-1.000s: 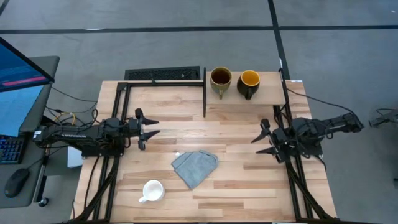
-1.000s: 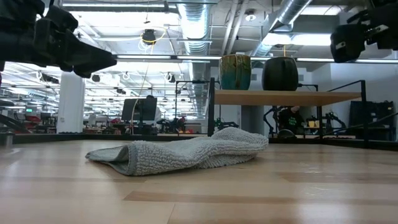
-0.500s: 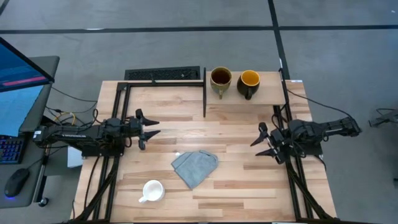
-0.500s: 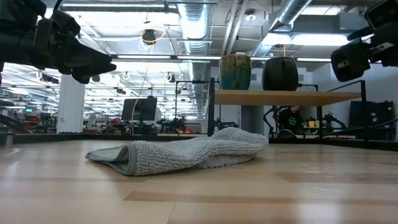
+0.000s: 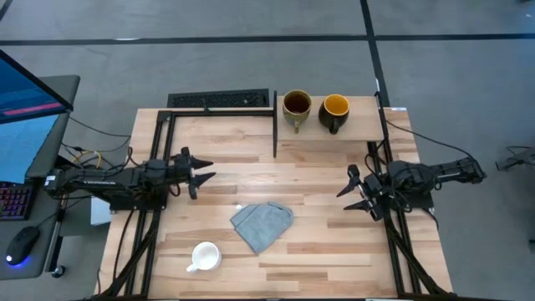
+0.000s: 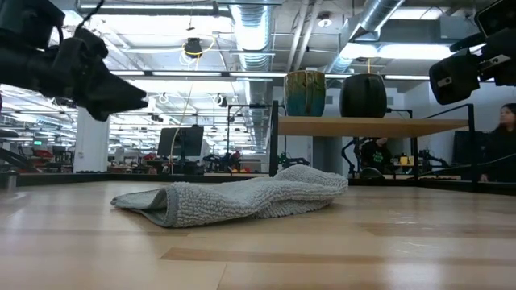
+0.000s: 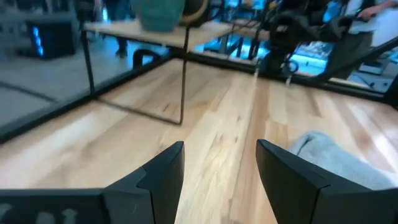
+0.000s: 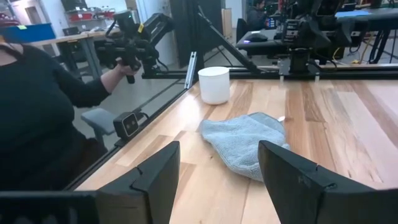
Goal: Stack small to large cups/mugs on shelf
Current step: Put the white mug on the shelf
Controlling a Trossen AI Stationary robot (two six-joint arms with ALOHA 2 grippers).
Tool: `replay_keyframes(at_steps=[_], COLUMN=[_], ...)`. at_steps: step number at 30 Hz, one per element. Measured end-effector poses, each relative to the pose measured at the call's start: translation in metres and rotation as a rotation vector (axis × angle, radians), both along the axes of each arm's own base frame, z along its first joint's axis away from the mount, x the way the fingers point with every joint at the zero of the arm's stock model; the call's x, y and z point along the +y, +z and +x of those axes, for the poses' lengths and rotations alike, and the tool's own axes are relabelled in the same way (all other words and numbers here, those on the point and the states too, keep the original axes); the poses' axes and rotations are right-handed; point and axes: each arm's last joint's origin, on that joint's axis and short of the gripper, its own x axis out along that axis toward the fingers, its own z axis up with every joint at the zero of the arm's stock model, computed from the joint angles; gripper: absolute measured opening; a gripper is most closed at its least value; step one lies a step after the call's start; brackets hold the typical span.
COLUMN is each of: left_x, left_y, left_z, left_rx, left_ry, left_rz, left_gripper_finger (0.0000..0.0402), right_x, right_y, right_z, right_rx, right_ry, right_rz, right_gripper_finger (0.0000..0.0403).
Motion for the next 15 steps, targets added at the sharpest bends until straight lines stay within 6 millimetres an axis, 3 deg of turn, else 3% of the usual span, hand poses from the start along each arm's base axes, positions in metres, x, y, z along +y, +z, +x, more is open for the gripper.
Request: replay_keyframes(at_steps=[9, 15], left_x=[-0.001, -0.01], left_y=[-0.002, 0.02], left_z=[0.0, 0.001], left_rx=[0.033, 0.0], left_ry=[-0.032, -0.317], left_rz=[-0.075, -0.158], left_gripper_finger=[0.019, 0.019], right_x=[0.0, -0.001], right_y=[0.0, 0.0], right_z=[0.0, 0.0], right_rx=[0.001, 0.005], right_ry=[-0.006, -0.031], right_rz=[-0.001, 0.002], right_gripper_finger=[0.024, 0.024])
